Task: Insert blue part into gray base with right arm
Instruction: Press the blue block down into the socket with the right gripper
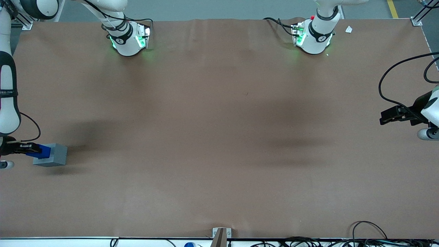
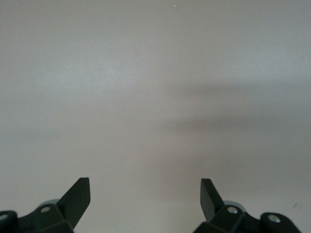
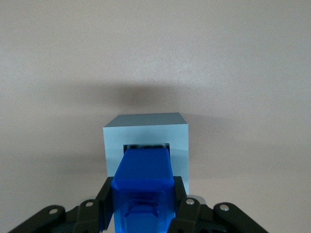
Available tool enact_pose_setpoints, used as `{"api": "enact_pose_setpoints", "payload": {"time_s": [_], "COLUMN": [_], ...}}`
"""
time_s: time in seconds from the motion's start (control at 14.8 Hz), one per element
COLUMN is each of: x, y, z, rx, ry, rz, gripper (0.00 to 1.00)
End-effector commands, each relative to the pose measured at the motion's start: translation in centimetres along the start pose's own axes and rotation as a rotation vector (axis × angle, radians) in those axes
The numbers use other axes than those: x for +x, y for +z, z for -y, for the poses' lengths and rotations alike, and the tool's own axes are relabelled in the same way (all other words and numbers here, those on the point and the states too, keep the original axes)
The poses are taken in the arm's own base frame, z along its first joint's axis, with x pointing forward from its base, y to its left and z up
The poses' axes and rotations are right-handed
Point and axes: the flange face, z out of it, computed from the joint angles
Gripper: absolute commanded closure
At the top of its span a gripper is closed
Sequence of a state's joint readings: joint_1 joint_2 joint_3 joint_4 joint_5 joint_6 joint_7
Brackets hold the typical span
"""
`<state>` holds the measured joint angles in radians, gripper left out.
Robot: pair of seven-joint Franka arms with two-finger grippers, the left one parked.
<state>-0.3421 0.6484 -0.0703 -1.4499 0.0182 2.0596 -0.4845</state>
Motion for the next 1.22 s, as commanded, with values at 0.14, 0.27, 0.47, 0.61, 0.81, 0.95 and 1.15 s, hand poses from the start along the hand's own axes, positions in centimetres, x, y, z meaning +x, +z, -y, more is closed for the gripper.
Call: {"api": "enact_pose_setpoints", "payload": {"time_s": [0.14, 0.27, 0.47, 0.61, 0.81, 0.95, 1.15], "x": [0.37, 0.39, 0.49, 0.49, 0.63, 0.75, 0.94], "y": [1.94, 2.01, 2.17, 2.25, 2.16, 2.13, 2.03], "z": [-0.05, 0.07, 0.14, 0.02, 0.19, 0.36, 0.39], "rx": [0.033, 0.035, 0.033, 0.032, 0.030, 0.030, 0.024], "ry": [-0.010, -0.011, -0.011, -0.009, -0.014, -0.015, -0.014], "rz": [-0.010, -0.010, -0.012, -0.015, -0.018, -0.021, -0.037], "gripper": [0.76, 0.76, 0.73, 0.73, 0.75, 0.76, 0.76]}}
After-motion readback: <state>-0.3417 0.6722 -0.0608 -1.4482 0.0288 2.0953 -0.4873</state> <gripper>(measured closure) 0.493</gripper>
